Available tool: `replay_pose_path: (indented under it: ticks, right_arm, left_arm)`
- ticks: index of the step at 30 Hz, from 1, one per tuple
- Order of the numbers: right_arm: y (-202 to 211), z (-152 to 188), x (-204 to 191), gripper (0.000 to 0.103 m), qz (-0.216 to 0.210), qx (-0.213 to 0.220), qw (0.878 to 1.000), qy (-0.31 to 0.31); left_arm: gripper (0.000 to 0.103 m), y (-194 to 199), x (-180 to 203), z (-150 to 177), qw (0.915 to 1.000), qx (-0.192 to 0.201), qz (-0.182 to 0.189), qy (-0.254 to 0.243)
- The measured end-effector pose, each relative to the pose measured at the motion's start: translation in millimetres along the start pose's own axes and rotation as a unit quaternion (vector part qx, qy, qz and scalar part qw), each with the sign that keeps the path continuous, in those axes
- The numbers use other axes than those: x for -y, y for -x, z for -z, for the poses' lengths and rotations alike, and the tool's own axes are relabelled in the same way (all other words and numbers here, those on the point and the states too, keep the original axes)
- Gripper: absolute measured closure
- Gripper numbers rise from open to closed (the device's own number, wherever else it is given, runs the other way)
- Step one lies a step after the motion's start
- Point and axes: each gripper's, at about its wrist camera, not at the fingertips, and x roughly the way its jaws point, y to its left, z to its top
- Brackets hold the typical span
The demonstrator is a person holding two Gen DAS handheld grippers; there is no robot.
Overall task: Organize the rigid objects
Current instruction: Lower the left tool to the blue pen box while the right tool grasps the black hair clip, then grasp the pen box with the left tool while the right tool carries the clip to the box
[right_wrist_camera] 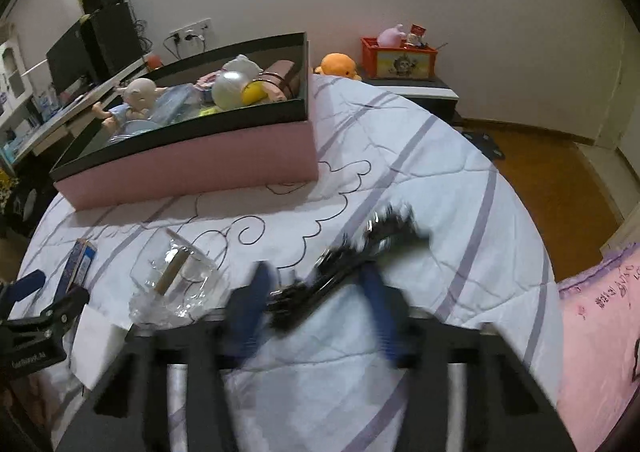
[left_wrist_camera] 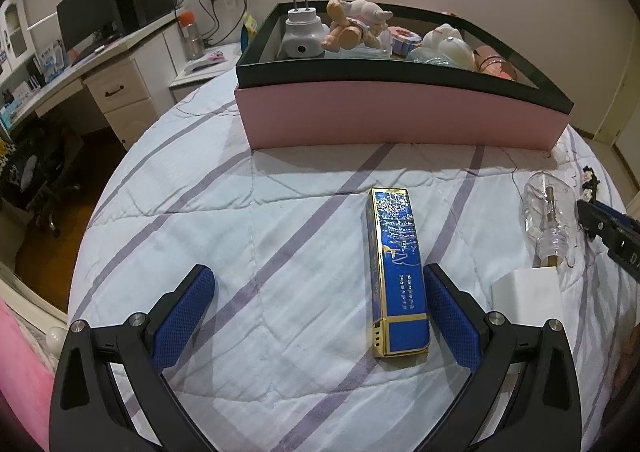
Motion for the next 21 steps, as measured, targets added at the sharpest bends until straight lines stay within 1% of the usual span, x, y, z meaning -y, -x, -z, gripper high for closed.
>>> replay_pose_path:
  ticks: [1,4,6,8,10,12,13,14,16,18,19,20,21]
  right_arm:
    - [0,0,0,0.066,0.000,-0.001,1.000,0.004]
    - [7,3,1,0.082,-0.021,0.006,1.000,0.014]
    - [11,6,1,0.084,-0.039,0.004,0.999,0.023]
    - [11,8,2,0.084,-0.036,0.003,0.999,0.026]
    - [9,8,4,0.084,-0.031,0.002,0.999,0.020]
    - [9,5,4,0.080,-0.018,0.004,1.000,0.017]
    - [8,4,4,0.072,-0.013,0.007,1.000,0.016]
    - [7,2,4,0.061,-0.010,0.006,1.000,0.014]
    - [1,-2,4,0.052,-0.005,0.003,1.000,0.011]
    - [-4,-8,5,0.052,-0.003,-0.001,1.000,0.008]
    - [-6,-11,5,0.052,0.002,-0.001,1.000,0.008]
    - [-8,-14,4,0.052,0.008,-0.001,1.000,0.009]
    - [-11,-17,4,0.052,0.010,-0.002,1.000,0.012]
  left_arm:
    - [0.000,0,0,0,1.0000,0.001,0.000,0.000]
    - [0.000,3,-1,1,1.0000,0.006,0.006,-0.001]
    - [0.001,5,-1,1,0.9999,0.011,0.011,0.000]
    - [0.001,3,0,0,0.9998,0.010,0.015,-0.002]
    - [0.001,1,3,-2,0.9999,0.005,0.010,-0.007]
    - [0.001,0,5,-4,0.9999,0.005,0.012,-0.009]
    - [0.001,0,6,-6,0.9999,0.007,0.012,-0.008]
    - [0.001,-1,7,-7,0.9999,0.006,0.012,-0.009]
    - [0.001,-6,10,-10,0.9999,0.001,0.010,-0.012]
    - [0.000,-10,13,-13,0.9999,0.000,0.008,-0.015]
    - [0.002,-11,14,-15,0.9998,0.000,0.009,-0.016]
    - [0.005,-11,15,-16,0.9998,0.003,0.010,-0.019]
    - [0.012,-10,15,-16,0.9997,0.005,0.011,-0.021]
